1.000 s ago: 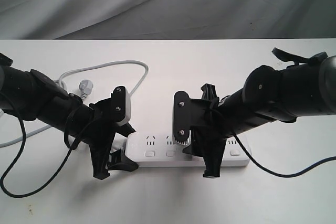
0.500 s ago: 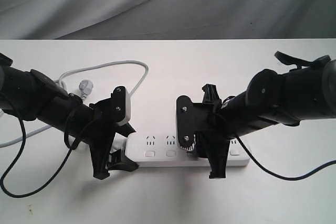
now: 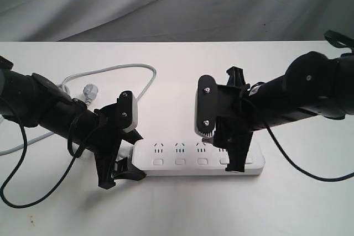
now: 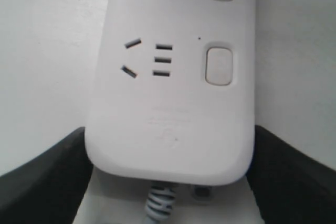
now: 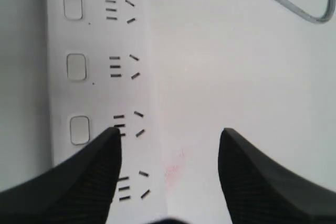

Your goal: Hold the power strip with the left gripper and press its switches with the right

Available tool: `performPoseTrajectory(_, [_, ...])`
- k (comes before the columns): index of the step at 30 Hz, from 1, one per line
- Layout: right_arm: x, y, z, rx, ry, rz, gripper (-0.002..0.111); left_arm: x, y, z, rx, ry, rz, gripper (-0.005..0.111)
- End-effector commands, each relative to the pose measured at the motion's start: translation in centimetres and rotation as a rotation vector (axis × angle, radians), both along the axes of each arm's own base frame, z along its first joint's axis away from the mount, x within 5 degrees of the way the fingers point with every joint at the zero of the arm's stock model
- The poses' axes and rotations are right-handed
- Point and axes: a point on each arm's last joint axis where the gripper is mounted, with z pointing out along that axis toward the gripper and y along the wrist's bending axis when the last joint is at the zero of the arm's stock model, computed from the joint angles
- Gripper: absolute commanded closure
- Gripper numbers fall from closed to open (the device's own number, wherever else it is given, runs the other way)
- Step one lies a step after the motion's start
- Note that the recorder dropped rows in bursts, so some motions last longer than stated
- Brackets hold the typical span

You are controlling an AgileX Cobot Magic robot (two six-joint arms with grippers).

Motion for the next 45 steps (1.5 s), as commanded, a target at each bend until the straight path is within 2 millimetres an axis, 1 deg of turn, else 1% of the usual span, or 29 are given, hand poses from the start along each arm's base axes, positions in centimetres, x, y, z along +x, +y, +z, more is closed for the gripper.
performPoseTrajectory(1, [-0.1,-1.2,0.0,0.010,0.058,-0.030,0.056,0.0,-0.2,0.1,-0.004,-0.005,-0.002,0.063])
performPoseTrajectory(4, [-0.3,-1.3,-0.3,0.007,0.071,-0.030,0.056,0.0,-0.2,0.1,-0.004,-0.005,-0.002,0.063])
performPoseTrajectory(8, [-0.9,-1.8,-1.2,-0.011,0.090,-0.040,0.056,0.0,-0.2,0.1,-0.004,-0.005,-0.002,0.063])
performPoseTrajectory(11, [-1.1,-2.1,-1.5,-0.019,0.094,-0.046,0.056,0.0,-0.2,0.1,-0.004,-0.005,-0.002,0.063])
performPoseTrajectory(16, [-0.8,-2.2,-1.5,-0.023,0.064,-0.061,0.056,0.0,-0.2,0.1,-0.004,-0.005,-0.002,0.063])
performPoseTrajectory(25, [-0.5,-2.4,-2.8,-0.038,0.093,-0.073,0.056,0.0,-0.2,0.1,-0.004,-0.005,-0.002,0.063])
performPoseTrajectory(45, [-0.4,-2.4,-2.9,-0.040,0.089,-0.078,0.056,0.0,-0.2,0.1,-0.004,-0.005,-0.002,0.063])
